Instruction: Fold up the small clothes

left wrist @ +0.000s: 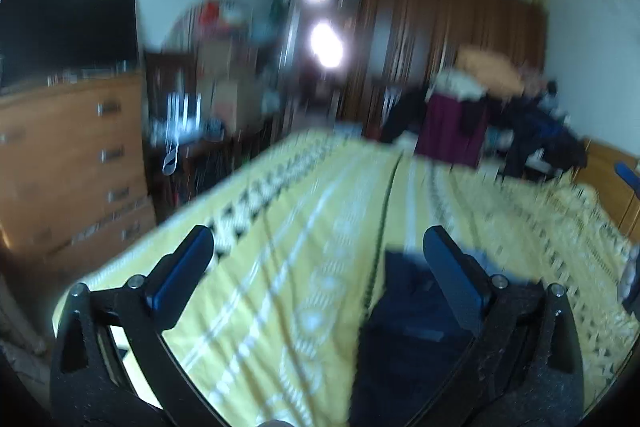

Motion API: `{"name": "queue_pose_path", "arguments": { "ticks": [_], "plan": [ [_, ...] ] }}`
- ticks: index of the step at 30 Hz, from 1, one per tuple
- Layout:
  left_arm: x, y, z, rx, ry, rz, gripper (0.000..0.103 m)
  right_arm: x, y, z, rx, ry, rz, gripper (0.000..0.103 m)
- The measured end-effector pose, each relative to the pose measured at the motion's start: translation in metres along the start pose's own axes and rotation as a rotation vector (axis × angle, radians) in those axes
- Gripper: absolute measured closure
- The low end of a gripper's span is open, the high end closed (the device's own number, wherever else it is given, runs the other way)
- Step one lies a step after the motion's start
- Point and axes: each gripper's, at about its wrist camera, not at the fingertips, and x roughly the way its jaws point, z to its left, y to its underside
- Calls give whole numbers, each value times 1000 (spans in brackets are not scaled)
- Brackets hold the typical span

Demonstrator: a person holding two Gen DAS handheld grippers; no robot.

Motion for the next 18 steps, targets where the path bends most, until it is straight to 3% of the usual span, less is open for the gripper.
{"name": "queue_pose_path", "arguments": {
  "ticks": [2,3,4,5,7,9,12,13,16,18],
  "plan": [
    [-23,-8,-2,-75,78,-114,0,-70,-4,20,-33,132,-199,0],
    [-28,-4,3,-179,145,-162,0,-88,-3,28,-27,161,-241,0],
    [-24,1,8,-255,189,-137,0,-104,-2,37,-11,172,-242,0],
    [-7,6,10,-308,241,-9,0,-120,0,46,16,142,-206,0],
    [15,17,7,-326,280,153,0,-138,5,57,41,123,-160,0],
    [16,32,-2,-249,303,218,0,-159,14,68,27,133,-93,0],
    [14,58,-11,-79,257,322,0,-189,39,73,79,179,-45,0],
    [19,74,-9,-53,260,392,0,-196,53,66,122,180,4,0],
    [29,124,15,-88,228,567,1,-204,116,46,378,178,339,0],
    [30,156,32,-110,186,649,2,-205,160,44,397,218,511,0]
  ]
}}
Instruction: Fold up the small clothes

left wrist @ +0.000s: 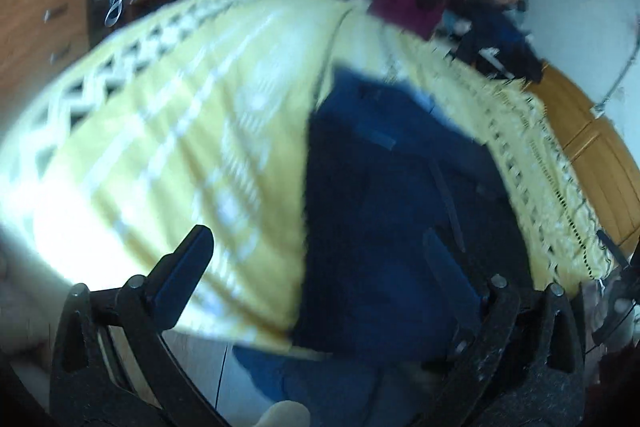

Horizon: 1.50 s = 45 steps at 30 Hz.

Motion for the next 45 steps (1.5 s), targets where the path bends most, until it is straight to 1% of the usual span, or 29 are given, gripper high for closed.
{"name": "queue_pose_path", "arguments": {
  "ticks": [2,4,5,7,8,9,11,14,16,18,19,21,25,28,29,30,31,34,36,39,41,45],
  "plan": [
    [5,21,7,-27,-15,44,3,18,47,-14,-38,108,158,2],
    [11,44,7,-24,-26,86,3,24,81,-26,-41,160,253,3],
    [16,52,2,0,-43,112,4,27,99,-35,-8,171,308,4],
    [18,62,-11,37,-52,140,6,23,128,-57,51,182,393,7],
    [20,66,-18,52,-49,149,6,26,139,-60,77,190,434,12],
    [25,66,-25,72,-50,163,6,28,148,-63,105,194,460,18],
    [31,67,-30,96,-60,176,6,32,158,-67,147,182,485,23],
    [37,61,-33,112,-55,187,6,34,164,-71,175,181,493,24],
    [35,57,-35,124,-48,186,8,37,165,-77,218,159,490,24],
    [34,63,-28,138,-45,194,11,41,168,-84,250,136,490,28],
    [33,66,-24,141,-46,200,13,46,169,-86,254,136,499,29],
    [35,70,-19,138,-44,211,15,54,163,-87,265,127,523,29],
    [36,70,-16,140,-41,215,15,57,164,-87,259,116,550,29],
    [35,65,-20,142,-29,197,16,56,166,-89,265,117,555,29],
    [33,63,-23,144,-13,187,18,57,166,-89,270,118,559,29],
    [32,62,-26,147,3,184,24,57,166,-90,274,118,563,29],
    [33,61,-28,153,19,188,32,57,167,-90,276,119,567,29],
    [42,63,-35,172,47,221,45,59,167,-91,289,119,576,29],
    [47,65,-38,187,39,238,47,61,168,-94,302,125,583,29],
    [47,66,-38,186,41,241,49,62,169,-99,334,118,583,30],
    [48,66,-39,187,45,246,53,64,166,-99,342,94,581,31],
    [46,66,-40,183,47,249,53,62,164,-99,371,40,560,32]
  ]
}}
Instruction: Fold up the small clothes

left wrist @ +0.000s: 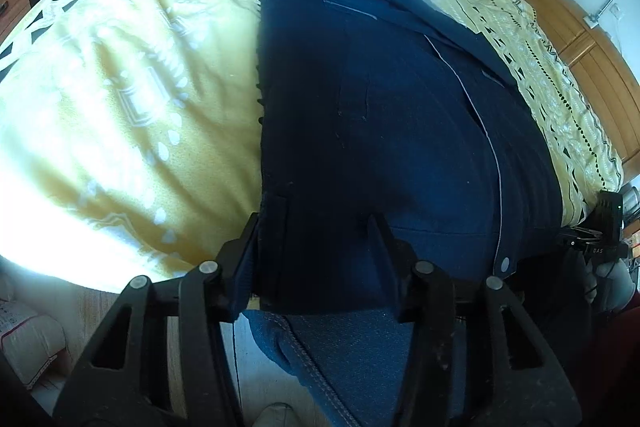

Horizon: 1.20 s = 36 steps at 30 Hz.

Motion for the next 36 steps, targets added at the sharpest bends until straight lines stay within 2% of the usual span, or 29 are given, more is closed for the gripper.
{"name": "queue_pose_path", "arguments": {
  "ticks": [2,3,4,5,6,7,11,15,19,22,26,28,29,32,34,36],
  "plan": [
    [0,0,0,-4,1,0,56,4,0,2,-9,5,7,38],
    [1,0,0,6,-7,3,68,5,0,1,-9,9,10,51],
    [0,1,-1,20,-12,3,91,5,0,0,1,-2,11,60],
    [-2,0,-1,18,16,-4,92,0,0,-4,18,-38,2,72],
    [-6,-1,-2,13,30,-16,94,-6,-1,-6,28,-72,-17,78],
    [-10,-2,-3,4,45,-26,97,-15,-2,-4,25,-92,-40,79],
    [-39,-18,-5,-72,173,-115,97,-66,-10,5,22,-185,-162,82],
    [-68,-54,-3,-144,293,-220,97,-116,-34,3,41,-274,-277,82],
    [-80,-104,2,-188,351,-290,96,-157,-80,-10,65,-323,-379,86],
    [-69,-151,-5,-171,338,-309,94,-169,-139,-33,71,-314,-415,88],
    [-28,-209,-15,-156,305,-268,94,-143,-225,-59,107,-294,-379,89],
    [12,-241,-16,-150,274,-219,93,-124,-263,-78,121,-272,-356,97],
    [21,-244,-14,-150,260,-200,92,-109,-283,-87,127,-266,-337,97],
    [90,-267,-7,-193,214,-103,88,-62,-331,-108,114,-217,-285,94],
    [137,-270,4,-219,153,-11,80,-37,-349,-117,96,-156,-256,90],
    [159,-267,10,-221,113,57,80,-23,-363,-121,58,-123,-241,83]
  ]
}}
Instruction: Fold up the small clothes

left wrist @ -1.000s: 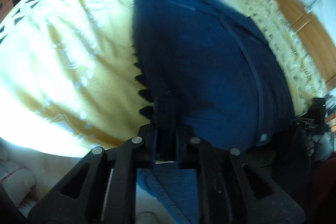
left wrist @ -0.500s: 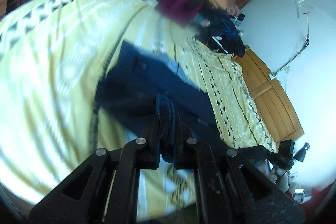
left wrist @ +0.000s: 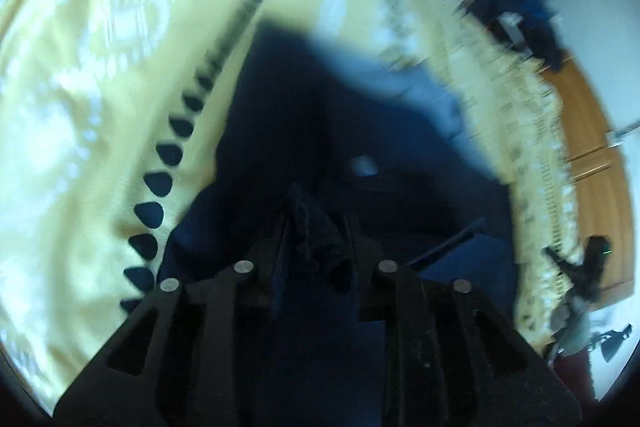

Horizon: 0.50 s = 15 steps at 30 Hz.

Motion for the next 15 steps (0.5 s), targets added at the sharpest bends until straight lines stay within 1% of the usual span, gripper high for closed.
{"name": "queue_pose_path", "arguments": {
  "ticks": [1,2,3,4,5,7,8,9,12,15],
  "plan": [
    [-2,2,1,13,4,-7,77,2,-2,-1,-18,4,-6,78],
    [-8,5,1,28,9,-21,75,1,-2,0,-44,16,-18,70],
    [-19,9,1,38,11,-42,72,0,0,0,-67,24,-24,64],
    [-33,13,4,41,12,-82,66,-1,4,1,-87,23,-28,61],
    [-46,16,7,46,8,-124,61,0,13,2,-102,16,-26,55],
    [-55,8,10,76,-38,-187,45,5,28,3,-116,14,-13,53],
    [-65,12,6,144,-80,-218,41,9,39,3,-114,2,-2,53],
    [-61,8,3,199,-85,-213,34,11,46,3,-110,-5,2,53],
    [-50,8,-4,312,-36,-143,33,19,68,5,-90,-27,9,53],
    [-28,4,-18,407,-22,-80,35,22,83,9,-85,-33,3,53]
  ]
}}
